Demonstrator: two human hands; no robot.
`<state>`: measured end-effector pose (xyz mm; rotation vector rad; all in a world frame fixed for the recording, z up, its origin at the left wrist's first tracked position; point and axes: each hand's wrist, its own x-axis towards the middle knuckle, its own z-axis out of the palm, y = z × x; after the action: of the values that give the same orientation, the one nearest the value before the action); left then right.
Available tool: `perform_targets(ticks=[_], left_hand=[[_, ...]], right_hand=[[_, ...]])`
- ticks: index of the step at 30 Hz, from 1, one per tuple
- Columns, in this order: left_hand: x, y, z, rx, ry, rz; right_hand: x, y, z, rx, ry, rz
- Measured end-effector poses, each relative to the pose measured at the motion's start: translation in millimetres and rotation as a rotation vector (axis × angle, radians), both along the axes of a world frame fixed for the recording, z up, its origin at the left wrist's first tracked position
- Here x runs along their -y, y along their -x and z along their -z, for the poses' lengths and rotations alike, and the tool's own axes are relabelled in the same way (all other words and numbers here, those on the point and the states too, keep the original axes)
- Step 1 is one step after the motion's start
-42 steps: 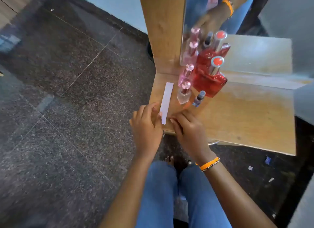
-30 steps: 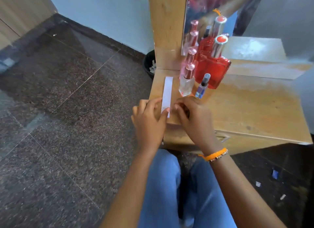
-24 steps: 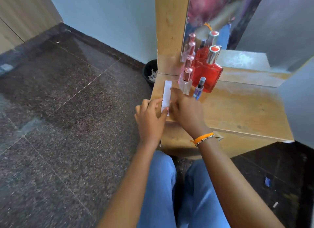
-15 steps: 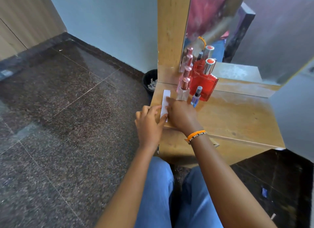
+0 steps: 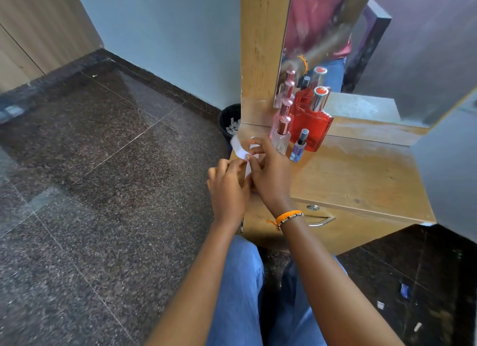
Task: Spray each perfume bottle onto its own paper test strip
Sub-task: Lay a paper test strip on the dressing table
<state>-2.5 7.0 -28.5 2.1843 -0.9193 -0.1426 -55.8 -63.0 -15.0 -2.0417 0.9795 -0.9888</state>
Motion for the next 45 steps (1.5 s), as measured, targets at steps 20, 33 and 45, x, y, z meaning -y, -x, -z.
perform_targets(ticks=[20, 33, 45], left_hand=[[14, 50, -21, 0.054, 0.142, 0.186], [29, 63, -14, -0.048, 0.144, 0.207], [30, 49, -12, -0.170, 0.278, 0.236]], right_hand=[[16, 119, 6, 0.046, -0.170, 0.404], [30, 111, -6, -0.137, 0.056, 0.287], [47, 77, -13, -0.078, -0.040, 0.132]])
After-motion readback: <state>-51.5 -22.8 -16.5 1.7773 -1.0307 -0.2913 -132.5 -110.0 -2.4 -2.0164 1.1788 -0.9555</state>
